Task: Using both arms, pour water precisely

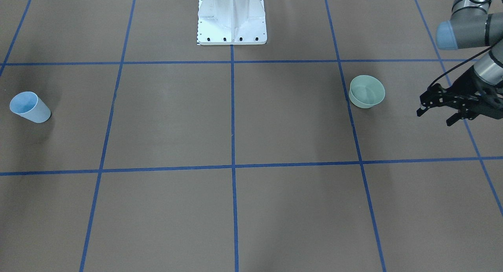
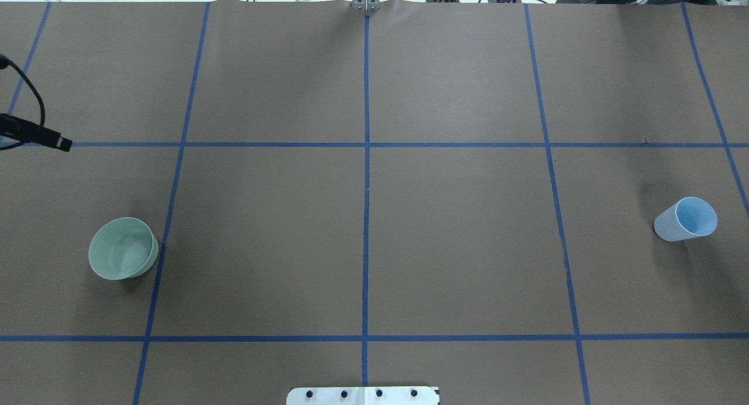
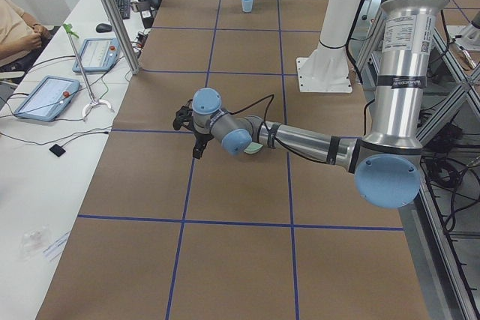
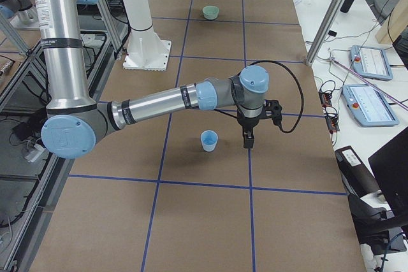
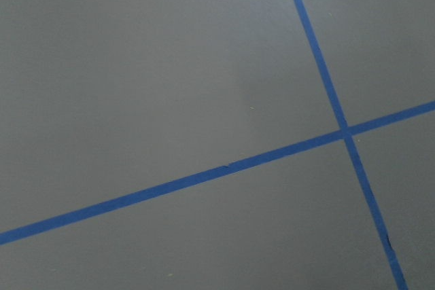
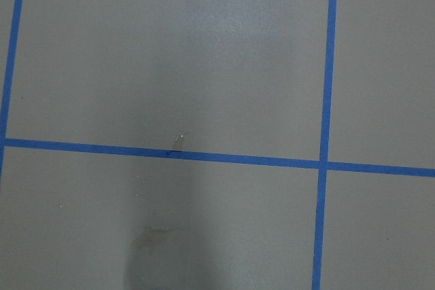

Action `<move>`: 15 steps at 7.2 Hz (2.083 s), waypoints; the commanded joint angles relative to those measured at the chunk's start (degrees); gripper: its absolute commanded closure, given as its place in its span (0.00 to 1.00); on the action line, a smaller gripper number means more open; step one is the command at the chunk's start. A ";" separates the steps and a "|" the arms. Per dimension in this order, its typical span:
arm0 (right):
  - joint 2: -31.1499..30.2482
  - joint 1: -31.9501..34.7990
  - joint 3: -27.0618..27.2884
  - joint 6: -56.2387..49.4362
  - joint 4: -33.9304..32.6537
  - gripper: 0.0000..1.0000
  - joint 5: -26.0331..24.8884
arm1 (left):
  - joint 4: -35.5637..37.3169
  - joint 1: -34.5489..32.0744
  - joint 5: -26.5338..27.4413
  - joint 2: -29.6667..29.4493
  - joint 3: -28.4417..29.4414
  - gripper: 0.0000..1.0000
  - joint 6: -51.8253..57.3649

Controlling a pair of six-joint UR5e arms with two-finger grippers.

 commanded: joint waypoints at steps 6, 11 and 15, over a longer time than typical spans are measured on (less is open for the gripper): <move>-0.79 -0.09 -0.08 0.01 0.00 0.00 -0.17 | -0.12 18.66 10.66 9.01 -6.83 0.20 -7.51; -0.80 -0.09 0.19 -0.08 0.00 0.00 -0.17 | -0.12 19.20 9.52 8.75 -7.09 1.00 -6.90; -0.80 -0.09 0.10 0.01 0.00 0.00 -0.17 | 12.09 15.24 -2.26 0.36 -9.89 1.00 -7.51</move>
